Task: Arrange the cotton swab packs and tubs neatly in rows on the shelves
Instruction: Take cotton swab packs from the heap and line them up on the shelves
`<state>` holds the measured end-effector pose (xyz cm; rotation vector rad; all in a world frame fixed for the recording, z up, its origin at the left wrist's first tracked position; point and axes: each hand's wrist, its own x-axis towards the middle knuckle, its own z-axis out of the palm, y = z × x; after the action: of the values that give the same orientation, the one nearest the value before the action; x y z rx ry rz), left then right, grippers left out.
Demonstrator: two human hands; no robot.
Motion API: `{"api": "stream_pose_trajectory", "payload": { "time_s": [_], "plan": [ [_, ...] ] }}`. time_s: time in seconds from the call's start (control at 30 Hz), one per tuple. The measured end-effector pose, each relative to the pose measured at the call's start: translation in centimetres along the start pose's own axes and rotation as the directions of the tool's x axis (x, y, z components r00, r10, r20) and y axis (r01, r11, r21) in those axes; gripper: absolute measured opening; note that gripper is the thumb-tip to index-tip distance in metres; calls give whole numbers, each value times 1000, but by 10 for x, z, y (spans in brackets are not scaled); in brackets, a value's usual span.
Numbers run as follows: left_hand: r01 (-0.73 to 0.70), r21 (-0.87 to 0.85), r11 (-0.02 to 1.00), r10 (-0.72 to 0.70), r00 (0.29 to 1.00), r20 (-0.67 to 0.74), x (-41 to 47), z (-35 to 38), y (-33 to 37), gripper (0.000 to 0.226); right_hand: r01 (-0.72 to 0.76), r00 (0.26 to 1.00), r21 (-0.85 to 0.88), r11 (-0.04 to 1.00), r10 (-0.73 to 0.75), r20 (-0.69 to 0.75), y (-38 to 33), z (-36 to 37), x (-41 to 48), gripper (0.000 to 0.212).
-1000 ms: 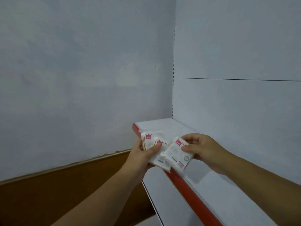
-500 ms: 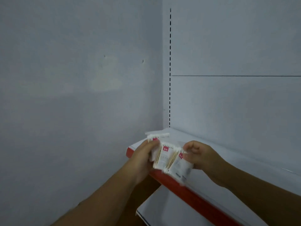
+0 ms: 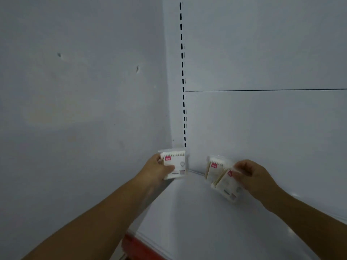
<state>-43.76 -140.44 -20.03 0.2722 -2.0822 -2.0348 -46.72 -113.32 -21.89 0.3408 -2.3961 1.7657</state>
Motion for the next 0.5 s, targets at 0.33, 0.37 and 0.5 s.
{"api": "stream_pose_trajectory", "payload": {
  "time_s": [0.33, 0.37, 0.5],
  "plan": [
    [-245, 282, 928, 158, 941, 300, 110, 23, -53, 22, 73, 973, -298, 952, -134, -188, 10, 44, 39, 32],
    [-265, 279, 923, 167, 929, 330, 115, 26, -58, 21, 61, 970, -300, 952, -128, -208, 9, 47, 39, 30],
    [-257, 250, 933, 164, 926, 340, 122, 32, -68, 23, 2, 962, -309, 951, -86, -259, 6, 51, 38, 29]
  ]
}}
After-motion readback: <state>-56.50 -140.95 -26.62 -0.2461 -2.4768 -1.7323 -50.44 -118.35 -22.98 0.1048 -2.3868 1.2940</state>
